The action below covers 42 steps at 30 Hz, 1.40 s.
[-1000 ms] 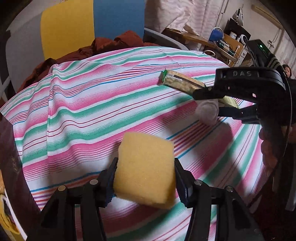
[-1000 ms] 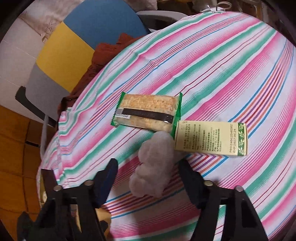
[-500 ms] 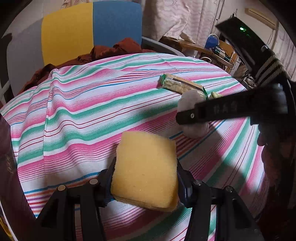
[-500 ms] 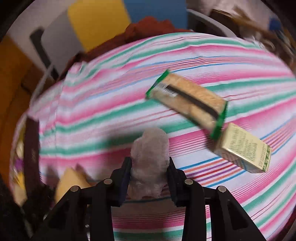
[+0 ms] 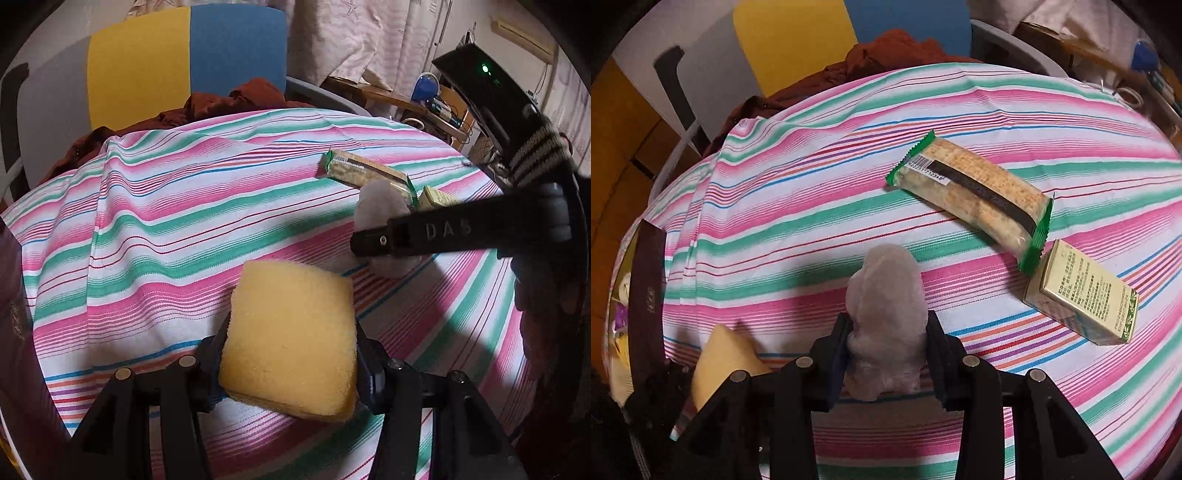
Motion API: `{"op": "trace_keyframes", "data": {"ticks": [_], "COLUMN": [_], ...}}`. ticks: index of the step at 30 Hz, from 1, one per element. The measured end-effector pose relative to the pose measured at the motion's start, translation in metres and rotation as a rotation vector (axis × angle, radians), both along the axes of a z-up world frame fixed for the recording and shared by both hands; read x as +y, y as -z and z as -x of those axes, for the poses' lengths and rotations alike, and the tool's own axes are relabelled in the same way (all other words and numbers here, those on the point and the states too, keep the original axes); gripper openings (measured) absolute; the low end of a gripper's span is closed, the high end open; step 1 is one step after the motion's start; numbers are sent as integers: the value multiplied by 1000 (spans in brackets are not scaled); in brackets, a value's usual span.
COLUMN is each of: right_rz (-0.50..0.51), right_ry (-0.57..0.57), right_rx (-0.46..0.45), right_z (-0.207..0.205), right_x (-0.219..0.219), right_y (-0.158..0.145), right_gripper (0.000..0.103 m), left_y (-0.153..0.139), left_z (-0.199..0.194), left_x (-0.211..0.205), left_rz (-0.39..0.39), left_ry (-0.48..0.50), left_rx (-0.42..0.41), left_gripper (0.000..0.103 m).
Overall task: Organize objects
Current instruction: 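Grasp the clear plastic bag ball with the right tool while the left holds the sponge, then carry the sponge into the gold tray and release while the right tool drops the plastic ball there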
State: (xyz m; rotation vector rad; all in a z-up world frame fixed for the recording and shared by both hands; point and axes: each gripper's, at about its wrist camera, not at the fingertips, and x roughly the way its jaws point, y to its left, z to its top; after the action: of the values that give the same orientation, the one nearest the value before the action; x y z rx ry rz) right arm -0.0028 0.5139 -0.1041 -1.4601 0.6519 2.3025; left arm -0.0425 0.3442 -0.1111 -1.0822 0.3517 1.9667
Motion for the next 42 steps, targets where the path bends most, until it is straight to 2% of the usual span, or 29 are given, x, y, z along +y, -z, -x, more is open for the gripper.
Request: {"op": "trace_keyframes", "data": {"ticks": [8,13,16,20,26,31,36,42], "right_rz": [-87,-50,-23,-32,-50,-91,-114,-126], "right_ry": [-41,-27,-69,-121,-194,-238,-220,-223], "right_rx": [-59,-29,2,15,105,131,146,203], "right_z": [5,1,7,8,13,11,10,5], "right_x": [-11,-7,-13,-24,-44,-58,-63,-85], "right_y": [-2,-5,-7,-11,-27,-36,-41,-59], "right_gripper": [35,34,34,34,34,35,35,35], "left_y": [0,-4,-13,-33,-71,-95,-110,-111], "left_z": [-5,-8,-12,-20,-28,-25,-12,8], "left_x": [5,3,-7,-26,-67,-110,-170,-242], "left_rz": [39,55,42,4,-61,-98,-131,-148], "left_ry": [0,-15,-42,-67,-140,-216,-353,-540], "left_rx": [50,58,36,56,98,123,135,127], "left_gripper": [55,53,53,53,53,53,53,53]}}
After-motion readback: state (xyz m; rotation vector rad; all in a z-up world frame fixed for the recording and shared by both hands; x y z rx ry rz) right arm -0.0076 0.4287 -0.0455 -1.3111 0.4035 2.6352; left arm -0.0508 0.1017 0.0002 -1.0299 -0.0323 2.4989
